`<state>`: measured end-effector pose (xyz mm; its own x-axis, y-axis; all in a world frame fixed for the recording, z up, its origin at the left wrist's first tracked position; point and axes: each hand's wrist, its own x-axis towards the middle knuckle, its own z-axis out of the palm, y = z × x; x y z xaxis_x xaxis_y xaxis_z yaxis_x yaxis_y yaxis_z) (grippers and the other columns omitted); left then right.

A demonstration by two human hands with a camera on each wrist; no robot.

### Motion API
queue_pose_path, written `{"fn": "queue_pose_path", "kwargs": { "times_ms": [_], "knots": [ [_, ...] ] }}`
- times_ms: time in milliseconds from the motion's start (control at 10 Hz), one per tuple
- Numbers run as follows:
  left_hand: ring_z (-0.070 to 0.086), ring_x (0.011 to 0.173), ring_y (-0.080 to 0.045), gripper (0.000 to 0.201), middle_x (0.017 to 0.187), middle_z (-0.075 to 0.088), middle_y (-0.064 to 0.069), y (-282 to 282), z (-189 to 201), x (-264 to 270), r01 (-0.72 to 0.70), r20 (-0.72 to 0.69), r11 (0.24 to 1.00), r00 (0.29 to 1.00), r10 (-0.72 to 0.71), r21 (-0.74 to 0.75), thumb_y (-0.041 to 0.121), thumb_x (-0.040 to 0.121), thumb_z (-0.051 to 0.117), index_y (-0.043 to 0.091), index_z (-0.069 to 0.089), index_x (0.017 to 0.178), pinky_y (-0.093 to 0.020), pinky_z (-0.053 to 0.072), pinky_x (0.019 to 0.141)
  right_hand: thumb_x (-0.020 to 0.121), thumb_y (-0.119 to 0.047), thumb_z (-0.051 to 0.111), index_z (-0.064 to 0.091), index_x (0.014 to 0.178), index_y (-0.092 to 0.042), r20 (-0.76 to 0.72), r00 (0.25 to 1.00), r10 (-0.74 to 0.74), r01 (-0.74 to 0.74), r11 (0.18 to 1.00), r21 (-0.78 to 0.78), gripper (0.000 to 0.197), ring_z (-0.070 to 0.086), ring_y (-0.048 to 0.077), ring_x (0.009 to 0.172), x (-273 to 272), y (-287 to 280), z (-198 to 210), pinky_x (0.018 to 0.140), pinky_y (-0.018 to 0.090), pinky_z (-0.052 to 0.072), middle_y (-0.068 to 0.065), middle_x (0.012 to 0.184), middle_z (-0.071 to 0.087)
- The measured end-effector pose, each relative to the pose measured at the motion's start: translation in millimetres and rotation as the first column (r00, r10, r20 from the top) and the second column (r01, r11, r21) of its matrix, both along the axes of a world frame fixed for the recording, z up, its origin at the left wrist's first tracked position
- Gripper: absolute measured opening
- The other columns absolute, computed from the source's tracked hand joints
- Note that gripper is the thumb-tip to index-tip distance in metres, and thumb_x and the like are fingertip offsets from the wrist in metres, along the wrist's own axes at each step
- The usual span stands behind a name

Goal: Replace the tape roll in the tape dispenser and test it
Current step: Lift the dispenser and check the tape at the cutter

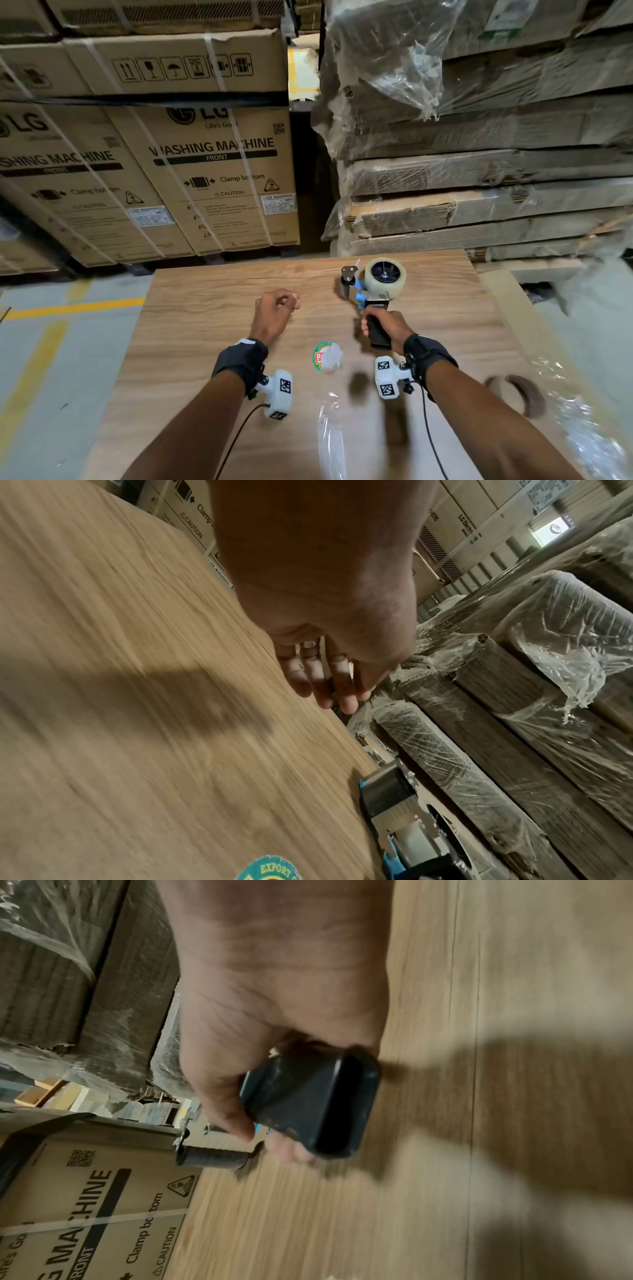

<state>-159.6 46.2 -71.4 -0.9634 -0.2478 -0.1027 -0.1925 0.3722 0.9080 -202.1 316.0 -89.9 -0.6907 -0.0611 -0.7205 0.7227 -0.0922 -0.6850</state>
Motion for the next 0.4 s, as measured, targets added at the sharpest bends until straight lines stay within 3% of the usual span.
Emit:
{"fn": "queue_pose_path", "kwargs": {
  "times_ms": [200,300,400],
  "knots": [
    [0.074,0.083,-0.016,0.02,0.073,0.075,0.009,3.8,3.1,-2.7,0.003,0.024,1.0,1.0,-0.003,-0.031,0.015,0.094,0.067,0.028,0.073,0.081,-0.026,0.054,0.08,0.068,-0.023,0.083,0.072,0.09,0.001,0.021,0.991,0.133,-0.134,0.978,0.161,0.034,0.062,0.026,0.059,1.3,10.6,-8.9,0.059,0.033,0.054,0.017,0.077,0.07],
    [0.068,0.077,-0.008,0.02,0.073,0.073,0.012,8.7,6.3,-2.0,0.027,0.003,0.998,1.0,-0.027,-0.056,0.015,0.095,0.066,0.027,0.072,0.08,-0.019,0.049,0.076,0.07,-0.036,0.087,0.074,0.084,-0.002,-0.025,0.988,0.153,-0.137,0.937,0.323,0.039,0.069,0.025,0.067,2.2,12.9,-13.2,0.062,0.032,0.056,0.01,0.078,0.075],
    [0.066,0.082,-0.012,0.014,0.082,0.074,0.006,12.0,9.6,-5.4,0.012,-0.015,0.996,1.0,-0.014,-0.085,0.013,0.094,0.065,0.022,0.074,0.089,-0.015,0.047,0.076,0.063,-0.058,0.086,0.074,0.092,-0.008,-0.071,0.975,0.211,-0.137,0.821,0.555,0.058,0.071,0.028,0.088,2.8,7.7,-0.7,0.069,0.032,0.052,0.009,0.095,0.076]
  ]
}}
